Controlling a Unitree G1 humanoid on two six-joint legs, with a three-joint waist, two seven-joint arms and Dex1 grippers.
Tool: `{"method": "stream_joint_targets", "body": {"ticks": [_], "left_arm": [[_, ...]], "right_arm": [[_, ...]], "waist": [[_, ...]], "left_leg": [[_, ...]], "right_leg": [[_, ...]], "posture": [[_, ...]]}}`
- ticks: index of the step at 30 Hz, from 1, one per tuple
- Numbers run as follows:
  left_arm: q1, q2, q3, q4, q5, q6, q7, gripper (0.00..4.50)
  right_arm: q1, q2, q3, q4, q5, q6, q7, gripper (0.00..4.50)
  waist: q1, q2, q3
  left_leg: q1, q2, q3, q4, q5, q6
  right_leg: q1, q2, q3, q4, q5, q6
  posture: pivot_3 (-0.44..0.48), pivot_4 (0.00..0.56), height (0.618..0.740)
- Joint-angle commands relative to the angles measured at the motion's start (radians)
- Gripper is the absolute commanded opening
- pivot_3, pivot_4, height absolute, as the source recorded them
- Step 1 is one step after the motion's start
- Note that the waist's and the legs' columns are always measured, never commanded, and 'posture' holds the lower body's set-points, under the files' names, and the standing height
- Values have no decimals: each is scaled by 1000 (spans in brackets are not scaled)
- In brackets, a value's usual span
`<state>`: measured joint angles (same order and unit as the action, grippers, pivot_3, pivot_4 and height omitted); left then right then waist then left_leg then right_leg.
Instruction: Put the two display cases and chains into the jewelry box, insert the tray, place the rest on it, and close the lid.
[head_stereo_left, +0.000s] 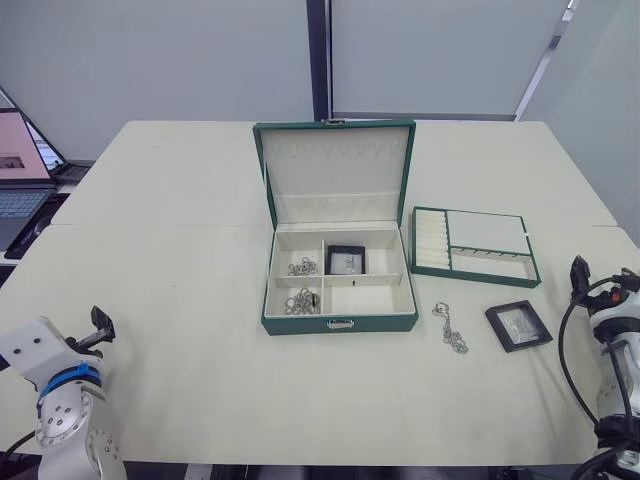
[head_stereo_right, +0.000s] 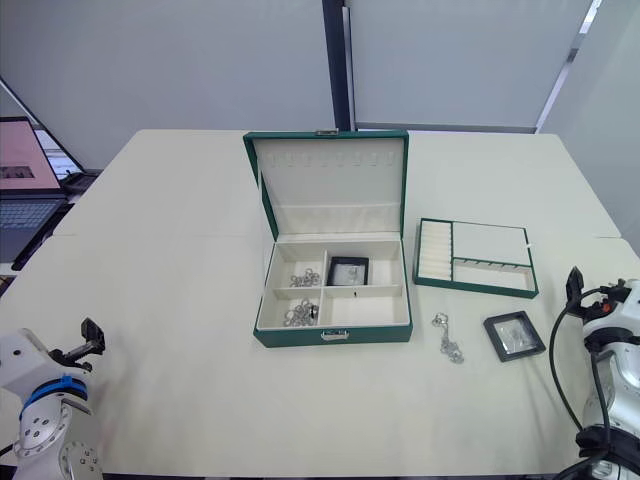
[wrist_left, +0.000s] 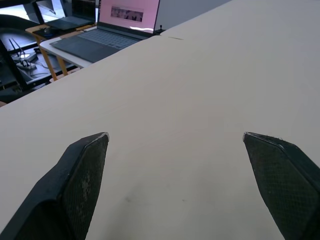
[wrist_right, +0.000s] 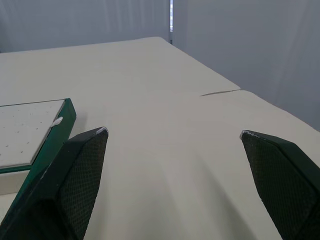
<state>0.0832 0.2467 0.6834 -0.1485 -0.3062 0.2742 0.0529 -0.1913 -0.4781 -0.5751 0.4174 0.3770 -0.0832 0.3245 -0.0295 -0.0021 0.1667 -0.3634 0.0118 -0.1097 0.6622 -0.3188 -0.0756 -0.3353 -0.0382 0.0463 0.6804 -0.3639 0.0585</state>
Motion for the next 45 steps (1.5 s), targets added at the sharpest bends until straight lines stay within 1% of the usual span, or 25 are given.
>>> {"method": "stream_joint_targets", "body": {"ticks": [1,4,6,8,10,12,14,16,19,22,25,29,33,35,38,41,43,45], "left_arm": [[-13,25,-1,-20,-11,-26,-14,4470],[-16,44,-29,-69,-30,-33,-72,4470],[-18,93,-53,-151,-80,-18,-161,4470],[-25,138,-61,-196,-131,10,-224,4470],[-65,221,-72,-246,-222,79,-304,4470],[-107,323,-111,-297,-291,147,-403,4470],[-150,391,-157,-329,-361,206,-476,4470],[-199,446,-219,-334,-399,236,-558,4470],[-275,497,-312,-298,-427,252,-689,4470],[-336,525,-414,-280,-446,262,-833,4470],[-385,532,-521,-299,-449,264,-948,4470],[-419,526,-629,-310,-427,246,-1055,4470],[-384,541,-756,-319,-306,138,-1176,4470],[-368,540,-789,-328,-284,114,-1207,4470],[-361,524,-818,-330,-250,81,-1217,4470],[-373,500,-835,-327,-231,70,-1203,4500],[-386,485,-838,-326,-225,72,-1193,4500],[-395,474,-838,-325,-220,75,-1187,4500]], "right_arm": [[8,-16,-26,-40,19,-24,-2,4500],[12,-39,-17,-81,43,6,46,4500],[19,-97,11,-175,101,98,158,4500],[27,-148,35,-231,138,167,243,4500],[38,-242,79,-278,161,241,380,4500],[40,-347,118,-317,190,323,518,4500],[29,-440,158,-324,189,354,639,4500],[8,-523,212,-317,169,368,760,4500],[-21,-633,309,-307,125,355,940,4500],[-58,-719,393,-292,65,289,1093,4500],[-111,-766,476,-273,-11,209,1191,4500],[-168,-792,578,-251,-149,67,1249,4500],[-197,-784,650,-269,-231,-1,1266,4500],[-200,-783,672,-278,-264,-28,1262,4500],[-193,-779,685,-288,-287,-51,1254,4500],[-178,-777,696,-288,-307,-68,1245,3886],[-173,-772,700,-273,-318,-82,1238,3250],[-172,-767,702,-268,-322,-85,1234,3250]], "waist": [[0,0,0],[0,0,0],[0,1,0],[0,1,0],[0,1,0],[3,1,0],[3,1,0],[1,1,0],[-1,1,1],[-2,2,1],[-3,1,2],[-3,1,2],[-3,2,2],[-3,2,2],[-2,1,2],[-1,1,2],[1,1,2],[1,1,2]], "left_leg": [[0,0,0,0,0,0],[0,0,0,0,0,0],[0,0,0,0,0,0],[-1,0,0,0,0,0],[0,0,0,0,0,0],[0,0,-1,0,0,0],[0,0,-2,0,0,0],[0,-1,0,0,0,0],[0,0,0,0,0,0],[0,0,0,0,0,0],[-1,0,1,0,0,0],[-1,0,1,0,0,0],[-1,0,2,1,0,0],[-1,0,2,0,0,0],[-1,0,2,1,0,0],[-1,0,1,1,0,0],[-1,0,1,1,0,0],[-1,0,1,2,0,0]], "right_leg": [[0,0,0,0,0,0],[0,0,0,0,0,0],[0,0,0,0,0,0],[0,0,0,0,0,0],[0,0,0,0,0,0],[1,0,-2,0,0,0],[2,0,-2,-1,0,0],[2,-1,-1,-1,0,0],[1,0,-1,-1,0,0],[1,0,-2,-2,0,0],[1,0,-1,-3,0,0],[1,0,-1,-2,0,0],[1,0,-1,-2,0,0],[1,0,-1,-2,0,0],[1,0,-1,-2,0,0],[1,0,-1,-2,0,0],[1,0,-1,-2,0,0],[1,0,-1,-2,0,0]], "posture": [[0,150,740],[0,150,740],[0,150,740],[0,150,740],[0,150,740],[0,150,740],[0,150,740],[0,150,740],[0,150,740],[0,150,740],[0,150,740],[0,150,740],[0,150,740],[0,150,740],[0,150,740],[0,150,740],[0,150,740],[0,150,740]]}}
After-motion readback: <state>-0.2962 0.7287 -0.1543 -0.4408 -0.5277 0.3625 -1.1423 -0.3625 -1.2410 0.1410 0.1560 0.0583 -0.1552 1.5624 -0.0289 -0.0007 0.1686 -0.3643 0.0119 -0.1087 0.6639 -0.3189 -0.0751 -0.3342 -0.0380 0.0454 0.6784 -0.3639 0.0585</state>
